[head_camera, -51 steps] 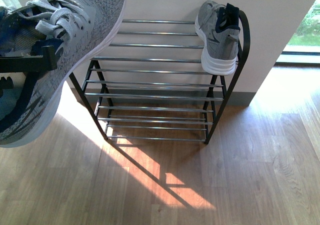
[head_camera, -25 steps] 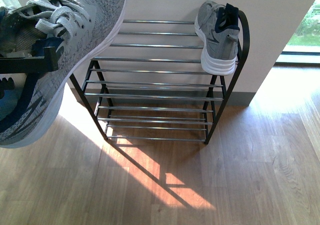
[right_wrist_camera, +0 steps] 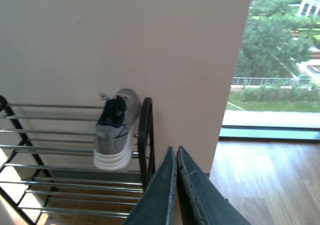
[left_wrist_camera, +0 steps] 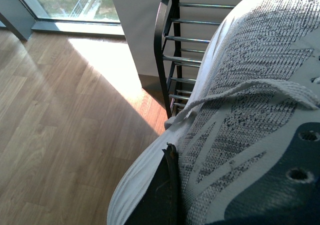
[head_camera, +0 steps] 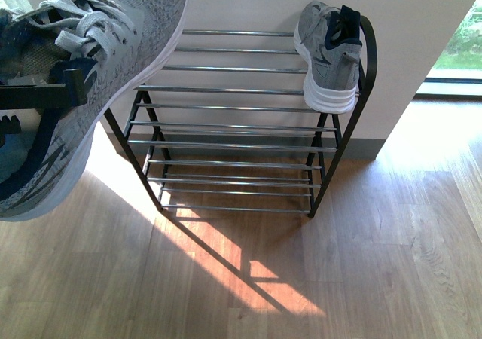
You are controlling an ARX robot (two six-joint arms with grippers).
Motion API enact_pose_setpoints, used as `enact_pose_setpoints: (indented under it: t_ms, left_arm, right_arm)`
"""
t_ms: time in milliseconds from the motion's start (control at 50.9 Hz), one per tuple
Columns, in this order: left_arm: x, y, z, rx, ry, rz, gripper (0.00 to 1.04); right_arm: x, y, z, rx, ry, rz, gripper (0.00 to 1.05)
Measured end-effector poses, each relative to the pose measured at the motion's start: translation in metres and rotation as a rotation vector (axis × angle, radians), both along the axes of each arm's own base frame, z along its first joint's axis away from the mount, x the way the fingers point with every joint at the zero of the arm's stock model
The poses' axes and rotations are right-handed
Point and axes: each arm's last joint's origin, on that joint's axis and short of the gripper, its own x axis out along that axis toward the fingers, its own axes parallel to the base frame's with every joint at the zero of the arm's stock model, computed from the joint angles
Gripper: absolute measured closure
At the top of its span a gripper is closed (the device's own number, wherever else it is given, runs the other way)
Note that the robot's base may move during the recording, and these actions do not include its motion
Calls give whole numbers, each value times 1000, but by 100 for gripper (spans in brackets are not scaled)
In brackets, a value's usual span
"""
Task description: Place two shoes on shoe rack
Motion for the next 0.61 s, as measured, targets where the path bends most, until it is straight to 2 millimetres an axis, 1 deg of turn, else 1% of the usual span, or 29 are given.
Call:
enact_pose_setpoints:
  t_ms: [98, 197, 610]
  left_arm:
    - [0, 0, 0, -1, 0, -1, 103]
    - [0, 0, 0, 0, 0, -1, 103]
    - [0, 0, 0, 0, 0, -1, 103]
  right_arm:
    - [-5, -2, -2, 0, 0, -13, 103]
    - [-11, -2, -9, -1, -5, -6, 103]
    - [-29, -2, -2, -1, -30, -9, 103]
